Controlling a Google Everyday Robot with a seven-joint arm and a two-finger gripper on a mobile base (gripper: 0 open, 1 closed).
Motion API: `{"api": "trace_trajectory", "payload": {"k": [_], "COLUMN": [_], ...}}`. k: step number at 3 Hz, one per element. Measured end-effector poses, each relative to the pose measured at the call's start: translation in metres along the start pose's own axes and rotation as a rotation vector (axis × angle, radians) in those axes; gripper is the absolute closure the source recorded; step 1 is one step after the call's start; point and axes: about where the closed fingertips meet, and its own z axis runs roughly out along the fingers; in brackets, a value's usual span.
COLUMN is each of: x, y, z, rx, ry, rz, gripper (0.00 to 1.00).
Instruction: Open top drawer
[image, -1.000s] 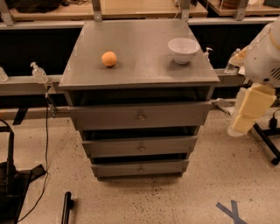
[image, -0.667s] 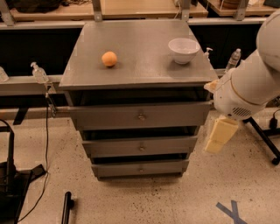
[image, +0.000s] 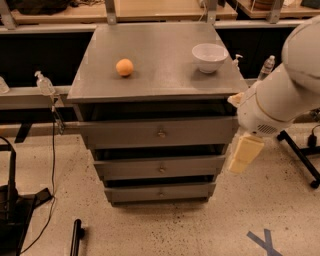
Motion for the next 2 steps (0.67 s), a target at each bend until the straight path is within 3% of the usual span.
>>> {"api": "trace_trajectory", "payload": {"k": [1, 2], "x": [-0.002, -0.017], "y": [-0.018, -0.034], "z": [0.06, 0.128], "rx": [0.048, 0.104], "ry": [-0.016, -0.105], "rz": [-0.04, -0.043], "gripper": [0.0, 0.0]}}
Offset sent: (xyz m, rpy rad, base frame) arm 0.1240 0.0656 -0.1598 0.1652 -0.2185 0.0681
